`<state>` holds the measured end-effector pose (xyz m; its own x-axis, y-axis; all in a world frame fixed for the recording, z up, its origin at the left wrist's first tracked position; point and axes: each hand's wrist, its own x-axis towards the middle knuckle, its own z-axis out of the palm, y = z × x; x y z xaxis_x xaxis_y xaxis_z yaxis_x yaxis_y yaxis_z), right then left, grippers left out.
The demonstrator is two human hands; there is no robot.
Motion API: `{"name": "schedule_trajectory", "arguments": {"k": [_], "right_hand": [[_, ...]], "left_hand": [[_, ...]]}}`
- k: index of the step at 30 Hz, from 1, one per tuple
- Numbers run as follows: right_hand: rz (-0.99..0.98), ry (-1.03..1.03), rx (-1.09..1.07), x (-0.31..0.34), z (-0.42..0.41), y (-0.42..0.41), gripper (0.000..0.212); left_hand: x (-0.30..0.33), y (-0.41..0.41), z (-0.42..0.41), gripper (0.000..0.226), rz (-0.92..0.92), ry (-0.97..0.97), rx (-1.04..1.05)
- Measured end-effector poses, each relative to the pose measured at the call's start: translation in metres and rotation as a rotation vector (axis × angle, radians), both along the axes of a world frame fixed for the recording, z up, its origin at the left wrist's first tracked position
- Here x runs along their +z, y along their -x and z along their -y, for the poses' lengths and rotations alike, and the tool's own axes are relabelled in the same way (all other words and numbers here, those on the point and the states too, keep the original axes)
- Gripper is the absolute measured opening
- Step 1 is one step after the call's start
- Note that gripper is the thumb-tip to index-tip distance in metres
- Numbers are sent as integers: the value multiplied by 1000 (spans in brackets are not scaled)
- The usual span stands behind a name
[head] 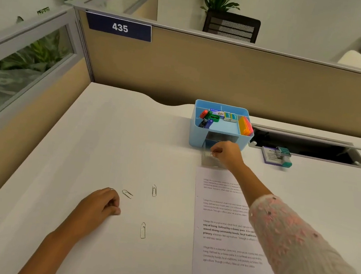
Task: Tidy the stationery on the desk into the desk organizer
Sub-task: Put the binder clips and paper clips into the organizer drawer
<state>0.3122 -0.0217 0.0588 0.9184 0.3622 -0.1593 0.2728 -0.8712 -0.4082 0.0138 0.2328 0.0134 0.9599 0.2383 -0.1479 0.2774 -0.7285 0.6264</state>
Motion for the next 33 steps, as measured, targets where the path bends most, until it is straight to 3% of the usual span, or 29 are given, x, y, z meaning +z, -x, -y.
{"name": "schedule_trajectory", "arguments": {"k": [4, 8, 11, 15, 18, 21, 27, 33], "right_hand": [[48, -28, -33, -3, -5, -1, 23], [223, -198, -189, 2, -15, 20, 23], [261, -314, -147, 1, -28, 58, 19], [100, -411, -6, -16, -50, 124, 18], [-46, -360, 33, -33, -68, 163, 15], [-80, -298, 21, -42, -83, 184, 17], [-89, -143, -38, -38, -96, 181, 20], [-209, -126, -77, -32, -94, 173, 16]], "left_hand": [[0, -1, -1, 20, 5, 88, 46], [0, 1, -5, 23, 24, 194, 106], [-1, 1, -5, 19, 58, 302, 211], [-6, 1, -1, 12, 189, 398, 430], [-6, 0, -1, 14, 292, 404, 582], [-2, -5, -4, 13, 269, 325, 582], [5, -18, -8, 12, -5, 26, 472], [10, -25, -12, 12, -116, -187, 380]]}}
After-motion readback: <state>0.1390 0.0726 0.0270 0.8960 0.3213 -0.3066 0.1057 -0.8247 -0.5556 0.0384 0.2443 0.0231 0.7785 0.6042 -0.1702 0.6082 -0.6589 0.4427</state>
